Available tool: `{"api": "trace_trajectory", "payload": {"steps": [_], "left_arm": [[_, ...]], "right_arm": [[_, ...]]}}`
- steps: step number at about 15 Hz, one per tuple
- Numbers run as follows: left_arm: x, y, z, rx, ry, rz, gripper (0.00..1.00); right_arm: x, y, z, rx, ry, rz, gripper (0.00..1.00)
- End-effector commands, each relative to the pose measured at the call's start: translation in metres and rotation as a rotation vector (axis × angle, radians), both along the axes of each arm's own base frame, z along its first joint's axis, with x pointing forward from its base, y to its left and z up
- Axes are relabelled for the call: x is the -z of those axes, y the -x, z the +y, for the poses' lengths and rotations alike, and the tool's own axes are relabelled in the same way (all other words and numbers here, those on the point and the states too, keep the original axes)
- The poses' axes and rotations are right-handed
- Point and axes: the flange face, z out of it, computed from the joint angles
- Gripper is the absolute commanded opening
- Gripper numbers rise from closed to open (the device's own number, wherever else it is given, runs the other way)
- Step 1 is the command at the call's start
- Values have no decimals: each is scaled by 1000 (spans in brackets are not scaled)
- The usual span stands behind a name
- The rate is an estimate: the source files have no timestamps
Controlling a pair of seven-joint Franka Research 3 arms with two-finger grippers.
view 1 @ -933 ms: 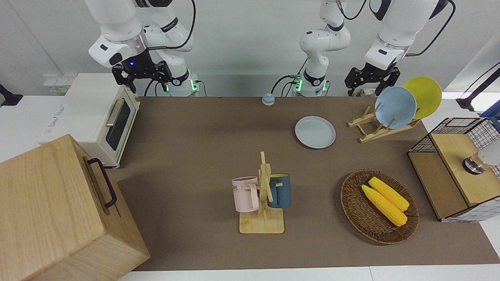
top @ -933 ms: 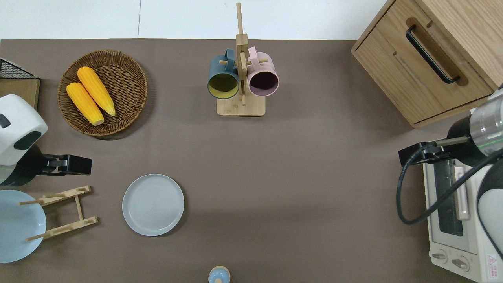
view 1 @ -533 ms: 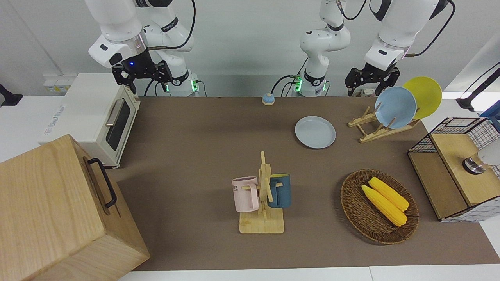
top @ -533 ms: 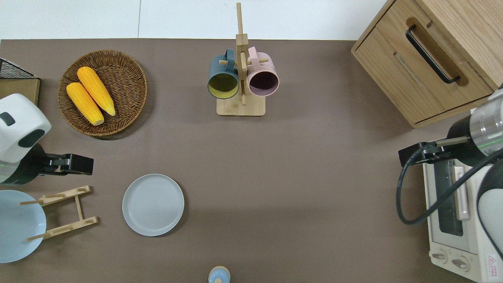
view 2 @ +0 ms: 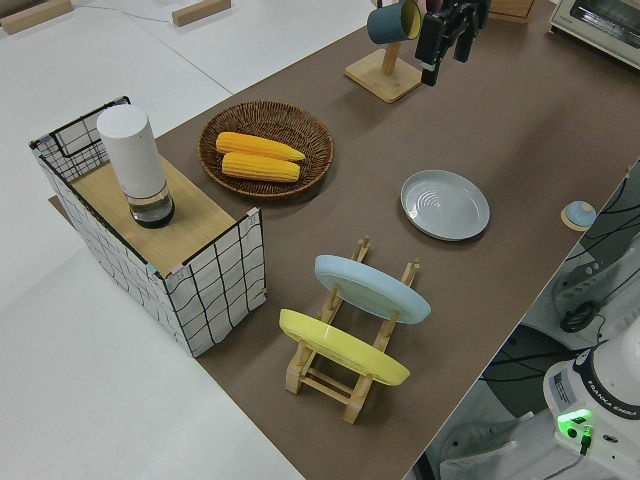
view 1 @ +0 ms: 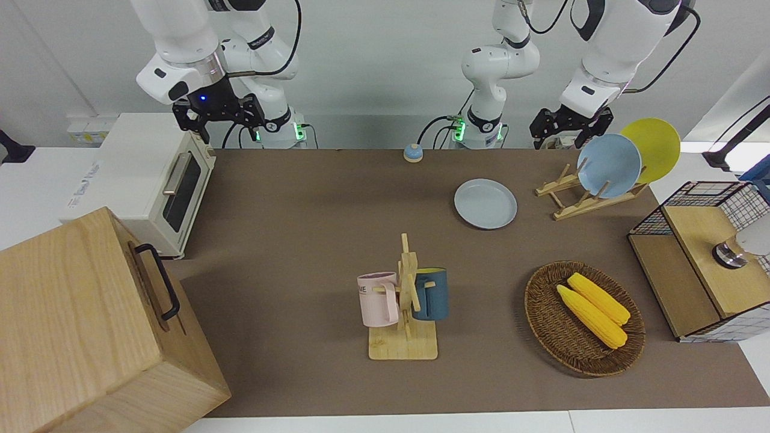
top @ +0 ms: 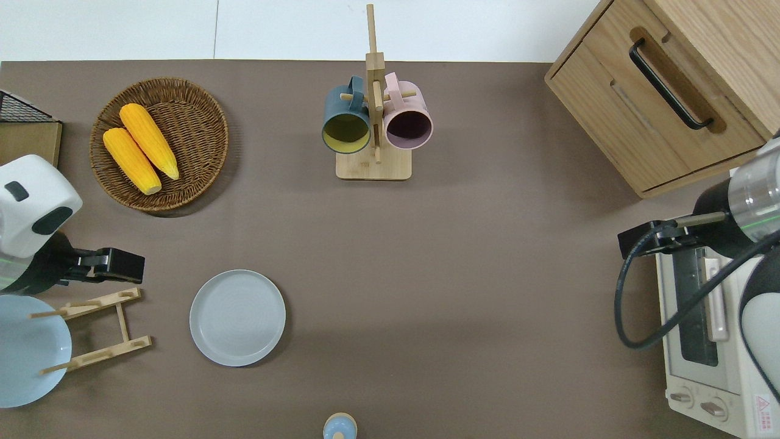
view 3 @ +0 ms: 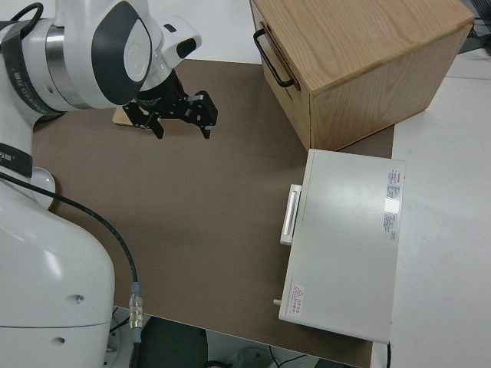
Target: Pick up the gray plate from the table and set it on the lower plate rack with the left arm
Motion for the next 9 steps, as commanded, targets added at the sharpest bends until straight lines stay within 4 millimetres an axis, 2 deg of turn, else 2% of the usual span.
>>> {"api": "trace_trajectory", "payload": {"steps": [1, 4, 6, 9], "left_arm": [[9, 17, 3, -18, 1, 32, 998], [22, 33, 2, -23, 14, 28, 998], [37, 49, 2, -36, 21, -7, 998], [60, 71, 13, -60, 26, -47, 998]], "right_arm": [[-3, 2, -2, 14, 7, 2, 983], [-4, 2, -3, 16, 8, 0, 983], [-3, 2, -2, 15, 8, 2, 983], [-4, 2, -3, 16, 8, 0, 983]]}}
